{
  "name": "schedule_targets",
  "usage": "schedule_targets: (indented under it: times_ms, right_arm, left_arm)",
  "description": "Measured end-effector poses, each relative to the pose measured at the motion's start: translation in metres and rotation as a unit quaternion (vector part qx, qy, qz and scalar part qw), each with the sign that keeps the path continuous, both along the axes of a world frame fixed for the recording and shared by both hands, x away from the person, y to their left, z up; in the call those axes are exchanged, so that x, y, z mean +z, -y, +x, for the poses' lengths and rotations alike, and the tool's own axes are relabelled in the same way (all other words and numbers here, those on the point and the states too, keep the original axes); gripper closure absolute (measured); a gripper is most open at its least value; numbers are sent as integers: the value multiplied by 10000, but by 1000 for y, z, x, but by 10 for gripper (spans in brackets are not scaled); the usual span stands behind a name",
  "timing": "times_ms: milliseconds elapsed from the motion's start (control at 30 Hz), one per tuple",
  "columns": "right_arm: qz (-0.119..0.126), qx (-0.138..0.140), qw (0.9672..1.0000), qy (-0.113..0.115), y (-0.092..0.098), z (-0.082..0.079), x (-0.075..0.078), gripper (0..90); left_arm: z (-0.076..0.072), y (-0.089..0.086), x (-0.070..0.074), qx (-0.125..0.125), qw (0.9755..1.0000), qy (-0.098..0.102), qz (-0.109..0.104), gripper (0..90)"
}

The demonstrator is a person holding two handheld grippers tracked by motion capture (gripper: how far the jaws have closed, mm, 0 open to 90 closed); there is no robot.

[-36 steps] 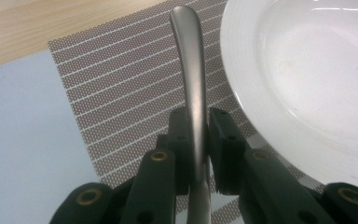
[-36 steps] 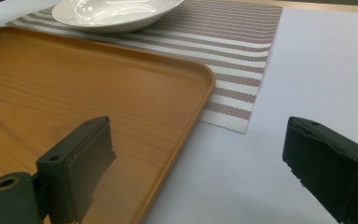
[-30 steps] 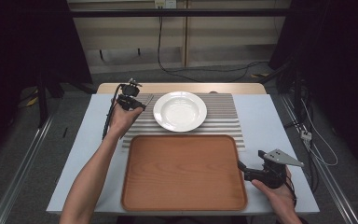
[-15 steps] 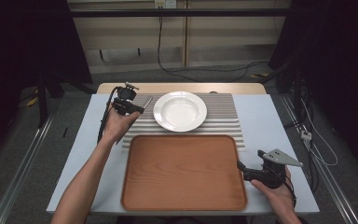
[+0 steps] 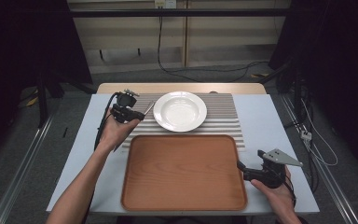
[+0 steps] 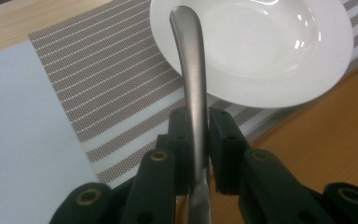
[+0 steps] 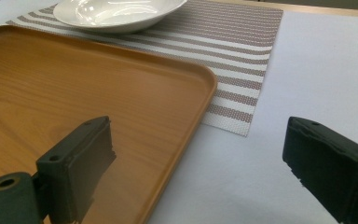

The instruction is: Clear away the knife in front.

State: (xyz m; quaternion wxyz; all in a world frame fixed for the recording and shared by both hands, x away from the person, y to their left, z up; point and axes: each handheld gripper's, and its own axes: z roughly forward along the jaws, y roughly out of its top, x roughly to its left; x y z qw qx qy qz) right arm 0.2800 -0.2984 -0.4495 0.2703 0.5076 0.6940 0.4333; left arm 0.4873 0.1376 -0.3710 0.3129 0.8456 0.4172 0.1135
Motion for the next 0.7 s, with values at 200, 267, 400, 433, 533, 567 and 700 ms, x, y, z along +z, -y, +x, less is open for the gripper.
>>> schedule_targets:
  times_ms: [200,267,400,433,533,567,700]
  right_arm:
    - [-2,4,10000,-1,0,1,0,81]
    - [-15,12,10000,-4,-1,1,0,81]
    - [-8,13,10000,3,-1,1,0,81]
    - [-7,12,10000,3,0,0,0,81]
    - [-10,8,10000,4,0,1,0,81]
    - [-12,15,10000,5,-1,1,0,81]
    - [-19,18,10000,13,-1,1,0,81]
  left_arm:
    - [-13,3,-2,-72,10000,-15,30,800]
    - [-18,3,-3,-113,9999,-28,78,800]
    - [-26,4,-2,-161,9997,-41,162,800]
    - [-29,4,-3,-157,9998,-61,138,800]
    - [-35,5,-4,-218,9996,-79,178,800]
    - [-38,5,-5,-190,9997,-70,154,800]
    - [-45,6,-8,-268,9994,-106,206,800]
